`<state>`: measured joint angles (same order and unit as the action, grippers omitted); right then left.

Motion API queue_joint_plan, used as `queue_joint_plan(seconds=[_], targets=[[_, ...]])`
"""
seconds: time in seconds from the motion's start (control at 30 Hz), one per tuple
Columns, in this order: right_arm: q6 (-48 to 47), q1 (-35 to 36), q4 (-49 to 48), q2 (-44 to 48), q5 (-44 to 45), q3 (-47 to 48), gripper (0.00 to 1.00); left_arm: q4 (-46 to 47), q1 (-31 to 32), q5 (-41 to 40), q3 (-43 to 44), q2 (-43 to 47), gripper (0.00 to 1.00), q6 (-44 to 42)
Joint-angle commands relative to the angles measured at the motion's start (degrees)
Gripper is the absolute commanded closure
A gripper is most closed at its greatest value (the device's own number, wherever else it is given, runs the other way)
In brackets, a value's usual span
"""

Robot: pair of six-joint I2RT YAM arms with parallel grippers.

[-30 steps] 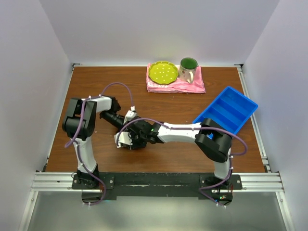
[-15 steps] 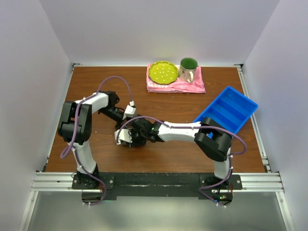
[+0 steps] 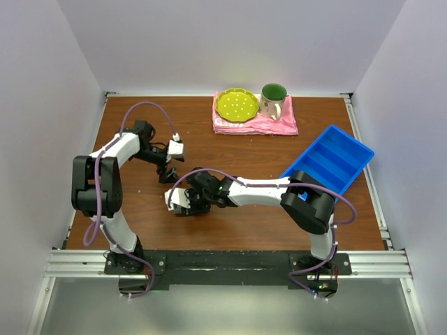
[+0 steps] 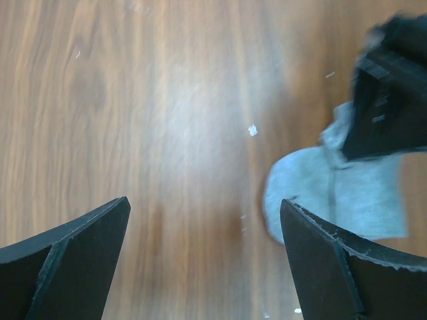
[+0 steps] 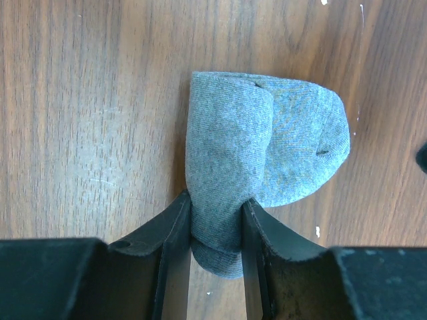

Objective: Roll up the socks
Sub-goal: Roll the sock at the center of the board.

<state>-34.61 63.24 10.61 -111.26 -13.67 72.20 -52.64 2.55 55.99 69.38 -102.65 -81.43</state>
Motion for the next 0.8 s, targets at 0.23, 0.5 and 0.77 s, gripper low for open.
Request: queue_joint_plan(seconds=[0.23,0.5,0.77], targets=[[1.1,0.7,0.9,-1.1,-2.0,0.0,1.0,-2.1,0.4,-6.1,-3.0,-3.7,0.0,1.4],[1.0,0.7,0.8,-1.4,-1.5,0.4,1.0,-2.1,4.0,-11.4,-3.8,-6.3,0.0,3.3],[0.8,0.6,0.6,-1.1,-1.0,0.2,1.0,-2.7,7.7,-15.5,-5.3,-7.9,0.14,4.7]])
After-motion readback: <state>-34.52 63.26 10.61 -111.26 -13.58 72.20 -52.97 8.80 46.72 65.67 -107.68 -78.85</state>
